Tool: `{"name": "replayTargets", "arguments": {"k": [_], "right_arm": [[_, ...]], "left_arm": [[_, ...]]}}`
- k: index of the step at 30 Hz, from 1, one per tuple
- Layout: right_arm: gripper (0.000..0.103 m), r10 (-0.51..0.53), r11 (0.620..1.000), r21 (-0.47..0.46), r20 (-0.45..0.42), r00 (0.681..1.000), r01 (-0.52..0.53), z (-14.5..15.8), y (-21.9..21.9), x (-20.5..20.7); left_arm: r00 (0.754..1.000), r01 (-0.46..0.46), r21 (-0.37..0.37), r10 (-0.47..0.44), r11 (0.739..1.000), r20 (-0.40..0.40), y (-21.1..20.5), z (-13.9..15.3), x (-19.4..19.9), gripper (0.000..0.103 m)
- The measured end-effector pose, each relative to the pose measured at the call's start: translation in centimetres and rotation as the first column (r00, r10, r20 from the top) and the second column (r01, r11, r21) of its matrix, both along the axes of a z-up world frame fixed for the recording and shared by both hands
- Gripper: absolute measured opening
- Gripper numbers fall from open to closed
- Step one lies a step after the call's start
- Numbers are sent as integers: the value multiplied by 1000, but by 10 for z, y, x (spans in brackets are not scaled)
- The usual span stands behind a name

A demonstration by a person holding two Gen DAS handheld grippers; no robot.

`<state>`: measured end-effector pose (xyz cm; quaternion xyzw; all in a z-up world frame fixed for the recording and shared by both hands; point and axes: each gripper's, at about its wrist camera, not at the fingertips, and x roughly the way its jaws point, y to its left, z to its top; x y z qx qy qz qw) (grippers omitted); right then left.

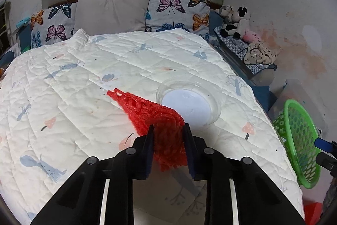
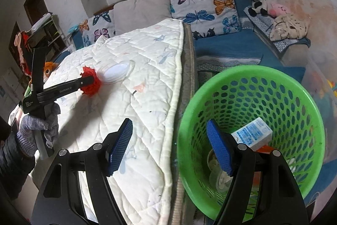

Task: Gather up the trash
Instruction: 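Grasp the red mesh net with the left tool, then hold the red net in the left tool while the right tool grasps the clear round lid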

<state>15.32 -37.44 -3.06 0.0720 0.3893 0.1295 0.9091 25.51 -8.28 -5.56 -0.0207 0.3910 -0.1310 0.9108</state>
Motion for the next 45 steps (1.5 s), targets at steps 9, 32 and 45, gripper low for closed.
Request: {"name": "replayTargets", "arguments": {"k": [9, 32, 45], "right_arm": [[82, 53, 999, -6, 1, 999, -53, -1, 32, 17], [94, 194, 970, -150, 0, 981, -192, -13, 146, 101], [96, 228, 947, -218, -64, 971, -237, -37, 189, 154]], "left_arm": [[1000, -12, -18, 12, 1000, 23, 20, 14, -19, 23], [996, -46, -74, 51, 996, 68, 83, 39, -53, 23], [996, -63, -84, 68, 994, 61, 103, 35, -48, 23]]}}
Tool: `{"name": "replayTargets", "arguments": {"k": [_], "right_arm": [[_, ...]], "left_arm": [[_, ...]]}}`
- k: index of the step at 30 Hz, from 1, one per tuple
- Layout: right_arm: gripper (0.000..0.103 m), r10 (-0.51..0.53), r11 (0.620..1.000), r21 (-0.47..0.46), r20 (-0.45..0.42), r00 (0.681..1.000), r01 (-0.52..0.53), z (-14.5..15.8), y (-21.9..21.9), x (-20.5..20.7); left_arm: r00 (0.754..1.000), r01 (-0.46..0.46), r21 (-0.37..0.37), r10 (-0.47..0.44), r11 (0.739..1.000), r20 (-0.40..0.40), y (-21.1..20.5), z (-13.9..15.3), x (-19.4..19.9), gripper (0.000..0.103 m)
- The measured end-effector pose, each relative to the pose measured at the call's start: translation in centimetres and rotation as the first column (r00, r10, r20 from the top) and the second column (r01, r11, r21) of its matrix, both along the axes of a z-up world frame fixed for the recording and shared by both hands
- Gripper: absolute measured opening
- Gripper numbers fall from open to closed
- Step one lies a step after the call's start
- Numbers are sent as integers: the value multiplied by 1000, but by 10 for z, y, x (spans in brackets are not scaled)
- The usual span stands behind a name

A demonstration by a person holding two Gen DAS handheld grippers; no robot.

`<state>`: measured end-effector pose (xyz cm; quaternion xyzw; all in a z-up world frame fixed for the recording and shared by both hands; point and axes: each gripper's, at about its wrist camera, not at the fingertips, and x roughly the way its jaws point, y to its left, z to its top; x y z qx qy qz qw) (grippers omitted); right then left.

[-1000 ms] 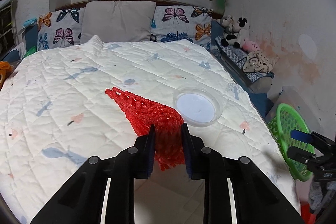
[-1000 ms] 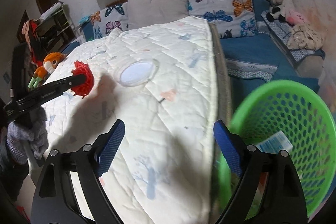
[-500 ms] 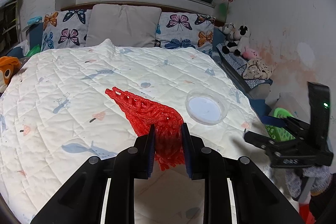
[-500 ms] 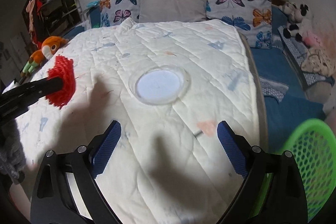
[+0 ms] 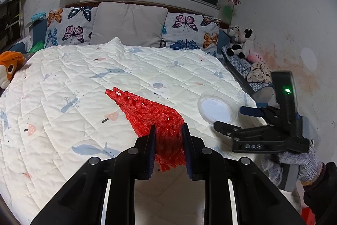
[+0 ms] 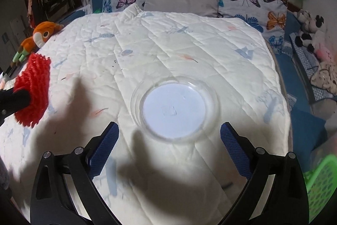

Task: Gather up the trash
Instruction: 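Hold the red net in the left tool while the right tool grasps the clear round lid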

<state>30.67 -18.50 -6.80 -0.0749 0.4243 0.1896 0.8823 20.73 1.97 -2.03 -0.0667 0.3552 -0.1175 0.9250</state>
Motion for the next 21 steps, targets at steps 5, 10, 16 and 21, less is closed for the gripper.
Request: {"name": "replayTargets", "arguments": {"k": [5, 10, 16, 21], "right_arm": [[97, -19, 999, -26, -9, 1000, 19, -8, 9, 16], [97, -39, 999, -16, -31, 999, 38, -13, 10, 25], [93, -63, 998, -7, -43, 997, 63, -15, 8, 29], [92, -66, 998, -6, -37, 997, 66, -14, 7, 27]], "left_arm": [[1000, -3, -8, 2, 1000, -3, 3, -3, 2, 23], [1000, -4, -14, 3, 1000, -10, 4, -7, 4, 23], [1000, -5, -13, 4, 1000, -15, 4, -8, 5, 23], [1000, -4, -13, 4, 1000, -19, 4, -9, 5, 23]]}}
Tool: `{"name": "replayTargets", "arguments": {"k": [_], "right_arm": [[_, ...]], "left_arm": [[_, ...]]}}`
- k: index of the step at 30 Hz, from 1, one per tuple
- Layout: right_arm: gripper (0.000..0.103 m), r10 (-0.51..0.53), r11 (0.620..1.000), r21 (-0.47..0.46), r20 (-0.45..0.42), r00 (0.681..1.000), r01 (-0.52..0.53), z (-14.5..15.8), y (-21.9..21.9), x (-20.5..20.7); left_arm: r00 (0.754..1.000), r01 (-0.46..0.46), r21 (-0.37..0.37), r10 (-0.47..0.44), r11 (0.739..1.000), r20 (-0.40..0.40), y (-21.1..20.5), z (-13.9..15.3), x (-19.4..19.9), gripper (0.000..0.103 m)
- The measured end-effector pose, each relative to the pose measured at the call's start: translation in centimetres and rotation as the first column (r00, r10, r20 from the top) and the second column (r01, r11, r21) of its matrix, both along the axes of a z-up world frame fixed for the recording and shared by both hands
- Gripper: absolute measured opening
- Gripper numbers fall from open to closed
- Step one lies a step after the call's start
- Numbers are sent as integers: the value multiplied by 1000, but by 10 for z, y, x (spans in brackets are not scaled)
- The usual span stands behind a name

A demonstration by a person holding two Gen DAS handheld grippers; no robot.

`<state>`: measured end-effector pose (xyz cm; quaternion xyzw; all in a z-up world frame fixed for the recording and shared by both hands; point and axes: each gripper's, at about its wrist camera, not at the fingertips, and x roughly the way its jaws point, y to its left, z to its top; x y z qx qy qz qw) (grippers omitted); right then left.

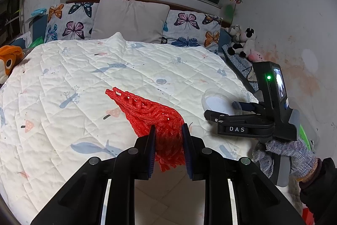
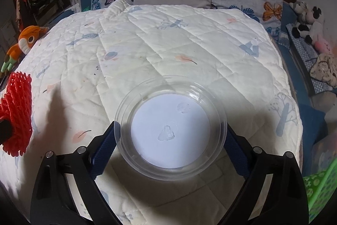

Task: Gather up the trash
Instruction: 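Hold the red net in the left tool while the right tool grasps the clear round lid, then carry the red net and clear lid over the green basket with both tools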

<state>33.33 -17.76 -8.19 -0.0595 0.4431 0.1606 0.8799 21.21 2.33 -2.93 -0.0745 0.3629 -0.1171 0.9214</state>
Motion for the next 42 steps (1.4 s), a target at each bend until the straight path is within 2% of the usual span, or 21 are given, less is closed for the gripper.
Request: {"name": "replayTargets", "arguments": {"k": [6, 14, 29, 42], "right_arm": [[92, 4, 1000, 22, 4, 1000, -5, 7, -5, -13], [92, -2, 998, 59, 27, 1000, 1, 24, -28, -49], [92, -89, 993, 84, 94, 992, 81, 59, -102, -127], [92, -209, 976, 86, 129, 969, 199, 68, -173, -183]], "left_arm": [[1000, 7, -1, -7, 1000, -2, -4, -1, -1, 23], [999, 37, -5, -37, 999, 5, -22, 3, -11, 23], [986, 162, 4, -162, 987, 30, -88, 18, -42, 23], [956, 290, 9, -290, 957, 43, -161, 27, -63, 23]]}}
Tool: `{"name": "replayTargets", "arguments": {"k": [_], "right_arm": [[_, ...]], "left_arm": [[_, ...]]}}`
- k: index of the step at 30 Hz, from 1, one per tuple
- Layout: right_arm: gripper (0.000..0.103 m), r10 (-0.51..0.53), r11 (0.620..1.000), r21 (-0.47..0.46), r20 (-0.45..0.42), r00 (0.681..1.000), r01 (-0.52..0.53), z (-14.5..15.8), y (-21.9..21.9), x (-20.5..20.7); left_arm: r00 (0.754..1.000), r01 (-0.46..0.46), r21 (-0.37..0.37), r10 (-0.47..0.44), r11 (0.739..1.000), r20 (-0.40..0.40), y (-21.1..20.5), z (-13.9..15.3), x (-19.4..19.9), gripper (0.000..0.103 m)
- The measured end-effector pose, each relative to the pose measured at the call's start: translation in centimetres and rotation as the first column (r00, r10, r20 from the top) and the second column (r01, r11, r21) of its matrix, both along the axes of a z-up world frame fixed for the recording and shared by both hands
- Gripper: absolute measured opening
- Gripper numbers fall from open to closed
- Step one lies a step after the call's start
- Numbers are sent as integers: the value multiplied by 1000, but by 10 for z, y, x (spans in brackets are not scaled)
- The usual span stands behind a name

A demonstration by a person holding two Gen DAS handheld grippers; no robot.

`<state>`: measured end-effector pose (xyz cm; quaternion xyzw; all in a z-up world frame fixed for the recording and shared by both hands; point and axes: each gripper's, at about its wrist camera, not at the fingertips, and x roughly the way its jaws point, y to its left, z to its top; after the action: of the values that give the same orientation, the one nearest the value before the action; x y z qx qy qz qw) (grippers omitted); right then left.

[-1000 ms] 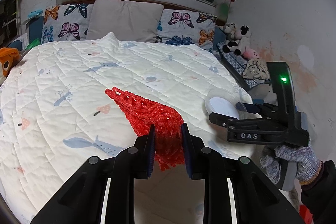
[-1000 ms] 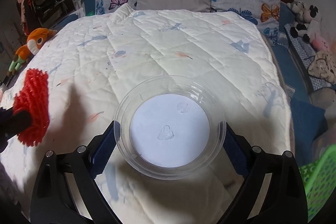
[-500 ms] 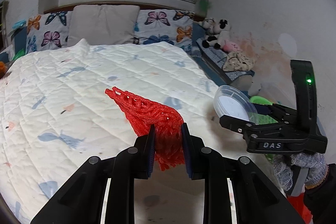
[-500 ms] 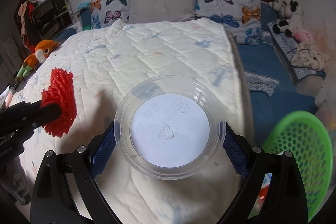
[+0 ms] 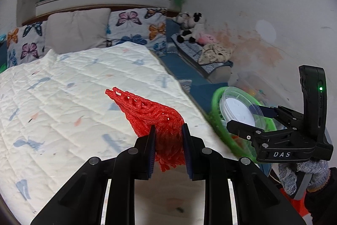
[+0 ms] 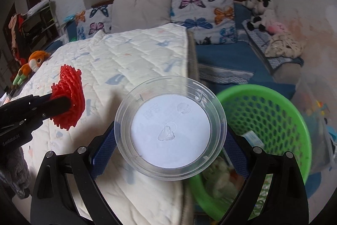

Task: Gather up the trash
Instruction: 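Carry the red net and clear lid over the green basket with both tools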

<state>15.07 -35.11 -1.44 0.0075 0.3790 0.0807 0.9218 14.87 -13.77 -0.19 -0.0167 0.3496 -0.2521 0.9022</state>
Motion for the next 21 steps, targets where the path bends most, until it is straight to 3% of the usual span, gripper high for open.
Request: {"name": "replayTargets", "arguments": {"k": [13, 21], "right_arm": [[93, -178, 984, -16, -43, 983, 178, -19, -85, -29], [93, -229, 973, 13, -91, 969, 231, -35, -115, -29]], "left_arm": [[994, 113, 11, -113, 994, 4, -67, 4, -3, 23], [986, 167, 26, -167, 986, 4, -100, 4, -1, 23]]}}
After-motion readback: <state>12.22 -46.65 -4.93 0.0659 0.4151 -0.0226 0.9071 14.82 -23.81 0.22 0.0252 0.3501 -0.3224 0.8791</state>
